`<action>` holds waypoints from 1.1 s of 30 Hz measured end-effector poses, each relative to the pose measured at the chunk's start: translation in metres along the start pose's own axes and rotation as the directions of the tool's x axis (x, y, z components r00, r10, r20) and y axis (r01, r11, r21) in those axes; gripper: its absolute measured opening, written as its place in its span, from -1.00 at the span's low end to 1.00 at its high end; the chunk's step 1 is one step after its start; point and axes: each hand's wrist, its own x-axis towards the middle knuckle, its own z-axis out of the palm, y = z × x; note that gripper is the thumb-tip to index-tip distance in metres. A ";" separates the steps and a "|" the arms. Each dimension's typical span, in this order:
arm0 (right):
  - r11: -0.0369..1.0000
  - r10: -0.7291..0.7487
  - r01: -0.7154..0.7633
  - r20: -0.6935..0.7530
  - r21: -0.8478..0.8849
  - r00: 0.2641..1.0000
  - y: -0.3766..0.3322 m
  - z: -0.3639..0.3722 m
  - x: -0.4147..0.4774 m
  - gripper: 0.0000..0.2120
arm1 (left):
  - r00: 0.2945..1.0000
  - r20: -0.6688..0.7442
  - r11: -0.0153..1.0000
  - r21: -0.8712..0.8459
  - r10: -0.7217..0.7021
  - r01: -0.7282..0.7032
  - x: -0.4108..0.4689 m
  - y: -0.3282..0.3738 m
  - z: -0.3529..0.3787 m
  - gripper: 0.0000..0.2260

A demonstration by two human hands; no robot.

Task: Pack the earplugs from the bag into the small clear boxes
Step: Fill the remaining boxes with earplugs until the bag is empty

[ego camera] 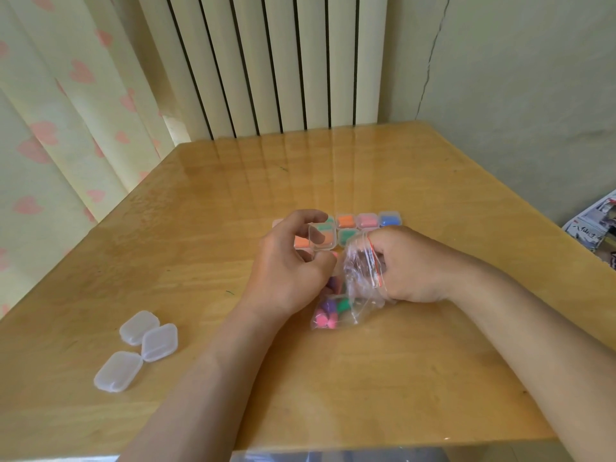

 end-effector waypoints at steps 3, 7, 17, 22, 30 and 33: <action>1.000 0.009 -0.009 0.006 -0.008 1.000 -0.001 0.002 0.001 -0.76 | 1.000 -0.008 0.999 -0.028 -0.030 0.030 -0.001 0.002 0.001 -0.61; 0.999 0.027 -0.028 -0.025 -0.047 0.999 0.002 0.005 0.003 -0.80 | 0.998 -0.017 0.995 -0.072 -0.062 0.061 0.000 0.003 0.001 -0.63; 0.997 -0.075 0.074 -0.073 -0.017 0.994 0.002 0.012 0.004 -0.84 | 0.985 -0.022 0.951 -0.266 -0.169 0.157 0.000 0.013 -0.001 -0.67; 0.993 -0.112 0.115 -0.093 0.024 0.989 -0.003 0.012 0.003 -0.85 | 0.982 -0.052 0.950 -0.269 -0.180 0.159 0.002 0.013 -0.001 -0.66; 0.997 -0.075 0.076 -0.067 0.018 0.995 -0.008 -0.001 -0.004 -0.69 | 0.982 -0.065 0.965 -0.207 -0.180 0.163 0.002 0.012 -0.003 -0.66; 0.999 -0.037 0.036 -0.040 -0.028 0.999 -0.005 -0.005 -0.006 -0.67 | 0.981 -0.039 0.966 -0.188 -0.190 0.179 0.002 0.012 -0.002 -0.67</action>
